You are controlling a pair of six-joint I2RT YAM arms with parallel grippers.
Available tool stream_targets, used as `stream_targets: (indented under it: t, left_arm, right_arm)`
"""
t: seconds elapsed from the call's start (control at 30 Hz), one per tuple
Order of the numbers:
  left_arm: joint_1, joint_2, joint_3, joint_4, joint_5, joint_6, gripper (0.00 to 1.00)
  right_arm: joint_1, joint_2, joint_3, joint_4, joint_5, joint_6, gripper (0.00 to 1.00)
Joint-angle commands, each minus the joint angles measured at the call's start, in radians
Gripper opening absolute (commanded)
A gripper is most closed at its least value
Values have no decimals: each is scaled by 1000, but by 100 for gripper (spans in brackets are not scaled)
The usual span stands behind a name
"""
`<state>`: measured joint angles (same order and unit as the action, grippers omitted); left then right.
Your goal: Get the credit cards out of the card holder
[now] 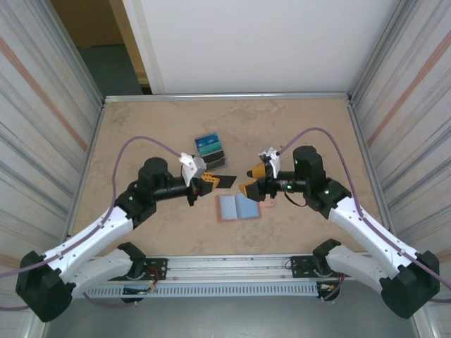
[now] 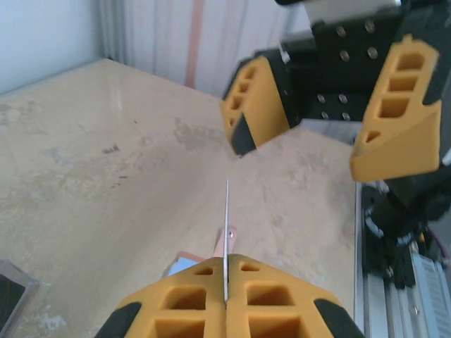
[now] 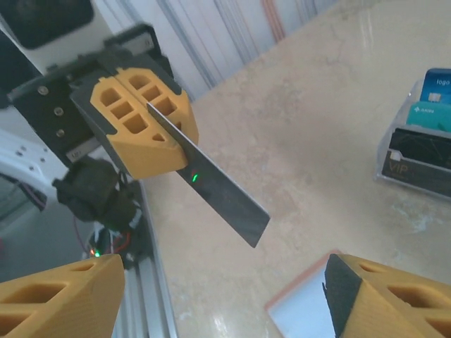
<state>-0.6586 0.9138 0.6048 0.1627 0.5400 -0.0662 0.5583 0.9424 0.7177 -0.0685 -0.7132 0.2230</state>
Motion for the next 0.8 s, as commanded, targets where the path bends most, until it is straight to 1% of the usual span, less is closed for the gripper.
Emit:
stream_targets:
  t: [0.0,0.13,0.23,0.33,0.43,0.6,0.67,0.77]
  left_arm:
    - [-1,-56,-72,269,-83,-239,0]
    - [-1,-92,-139,397,-114,-364,0]
    - [-1,-100,-177,475,-123,-441,0]
    - [-1,-96,-204,531,-127,-486,0]
    - [-2,-95,-220,553,-135,-512,0]
    - [-3,-100,-223,548,-132,-522,0]
    - [-3,-102,-229,547,-136,-523,0]
    - [-3,-109,-237,544,-146,-521,0]
  right_arm:
    - [-2,0,-51,285,-40,192,75]
    - [6,42,-74,430,-65,281,79]
    - [15,111,-70,497,-74,319,77]
    - [28,159,-58,560,-98,341,71]
    - [51,201,-30,583,-114,338,64]
    - [77,255,9,619,-132,333,47]
    - [83,269,20,632,-142,332,38]
    - [87,276,25,652,-159,326,19]
